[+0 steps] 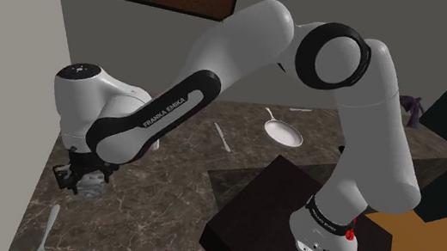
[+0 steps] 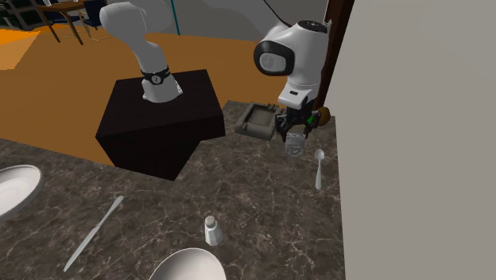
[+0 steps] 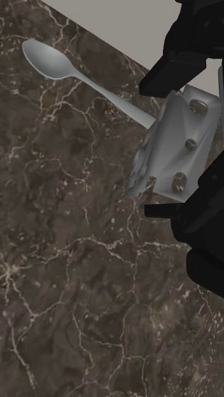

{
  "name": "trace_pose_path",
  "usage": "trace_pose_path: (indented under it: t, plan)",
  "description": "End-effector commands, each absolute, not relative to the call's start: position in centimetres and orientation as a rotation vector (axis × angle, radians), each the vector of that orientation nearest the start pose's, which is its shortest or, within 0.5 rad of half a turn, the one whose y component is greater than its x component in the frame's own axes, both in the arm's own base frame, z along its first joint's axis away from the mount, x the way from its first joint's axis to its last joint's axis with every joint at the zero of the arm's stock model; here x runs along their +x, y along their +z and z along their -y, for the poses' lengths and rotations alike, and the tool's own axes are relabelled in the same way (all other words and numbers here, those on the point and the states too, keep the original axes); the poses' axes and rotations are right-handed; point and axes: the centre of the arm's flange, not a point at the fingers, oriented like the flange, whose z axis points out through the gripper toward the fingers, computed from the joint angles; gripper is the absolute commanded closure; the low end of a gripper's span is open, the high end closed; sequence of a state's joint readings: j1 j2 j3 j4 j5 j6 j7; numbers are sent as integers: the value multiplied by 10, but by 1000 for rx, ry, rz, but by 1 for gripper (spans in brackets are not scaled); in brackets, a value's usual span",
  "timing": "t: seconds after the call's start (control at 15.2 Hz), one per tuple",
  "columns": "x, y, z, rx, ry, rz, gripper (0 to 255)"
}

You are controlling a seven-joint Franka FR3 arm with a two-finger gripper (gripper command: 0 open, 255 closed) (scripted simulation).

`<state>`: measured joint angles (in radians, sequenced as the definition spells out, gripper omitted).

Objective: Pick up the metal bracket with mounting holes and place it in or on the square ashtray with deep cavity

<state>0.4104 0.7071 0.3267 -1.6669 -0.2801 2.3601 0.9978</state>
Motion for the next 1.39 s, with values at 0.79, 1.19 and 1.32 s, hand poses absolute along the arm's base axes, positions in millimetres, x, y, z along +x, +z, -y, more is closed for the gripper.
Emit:
trace_pose_path:
  t: [0.79, 1.19, 1.32]
  plan:
    - [407, 250, -439, -3102, -22, -218, 255]
    - [328, 258, -441, -3102, -22, -218, 255]
    - [302, 261, -441, -3102, -22, -218, 255]
